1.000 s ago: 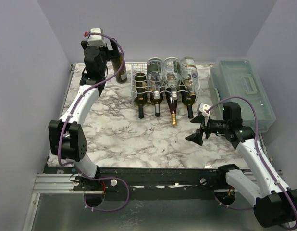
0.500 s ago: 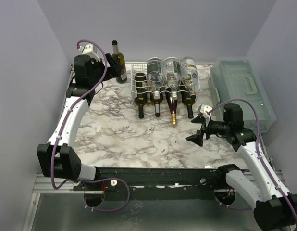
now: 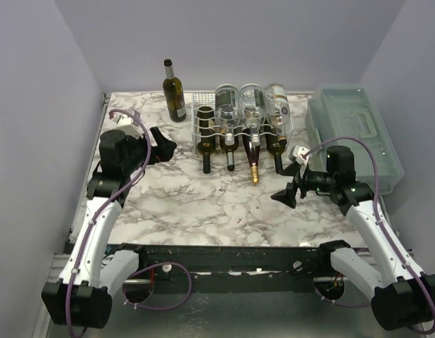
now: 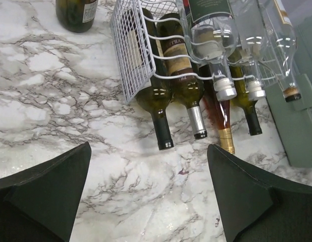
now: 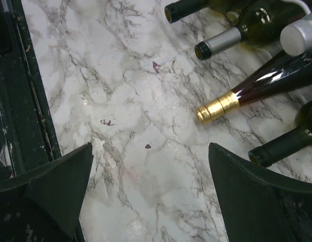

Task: Take the wine bottle off the wine rack
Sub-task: Place the wine bottle at the center of the board.

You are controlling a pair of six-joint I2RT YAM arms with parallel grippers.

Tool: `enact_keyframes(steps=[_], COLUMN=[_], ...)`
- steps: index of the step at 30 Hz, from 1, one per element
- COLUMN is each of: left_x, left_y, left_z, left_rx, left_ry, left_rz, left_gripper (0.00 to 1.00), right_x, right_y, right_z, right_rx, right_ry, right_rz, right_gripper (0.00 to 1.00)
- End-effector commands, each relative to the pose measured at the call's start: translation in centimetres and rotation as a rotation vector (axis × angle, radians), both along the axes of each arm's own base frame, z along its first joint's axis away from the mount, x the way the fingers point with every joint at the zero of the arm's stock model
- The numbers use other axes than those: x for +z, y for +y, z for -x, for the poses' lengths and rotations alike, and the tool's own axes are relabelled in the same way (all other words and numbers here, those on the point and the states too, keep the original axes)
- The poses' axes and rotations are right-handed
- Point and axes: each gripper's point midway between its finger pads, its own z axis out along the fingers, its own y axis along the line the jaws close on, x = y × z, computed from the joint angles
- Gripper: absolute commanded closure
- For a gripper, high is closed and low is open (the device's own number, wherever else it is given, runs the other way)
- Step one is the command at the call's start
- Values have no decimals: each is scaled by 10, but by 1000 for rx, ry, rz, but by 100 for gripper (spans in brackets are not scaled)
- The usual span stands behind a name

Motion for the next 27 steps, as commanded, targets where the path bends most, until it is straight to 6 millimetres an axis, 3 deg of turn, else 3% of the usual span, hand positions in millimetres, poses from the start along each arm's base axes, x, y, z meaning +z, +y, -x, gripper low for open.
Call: enact_keyframes(steps=[1,3,7,13,18,27], left_x=[-9,-11,4,4,4,3], left_y=[9,10,8,5,4,3], left_z=[26,34,43,44,44,44], left_rx=[-16,-15,-33,-50,-52,-56], left_ry=[-137,-186,-276,-267,-264,-259], left_rz=[-87,-93,-93,-90,-84,-80], left_gripper=[1,1,1,1,1,1], right_x=[33,44,64,89,87,71], right_y=[-1,-2,-3,-12,-26,-42], right_z=[-19,-28,-52,-102,-139,-177], right_rx=[-36,-65,-139,-350,-517,-750], right_ry=[-6,19,66,60,72,64], right_rz=[6,12,1,-41,-27,-15], right_gripper=[0,0,0,1,2,7])
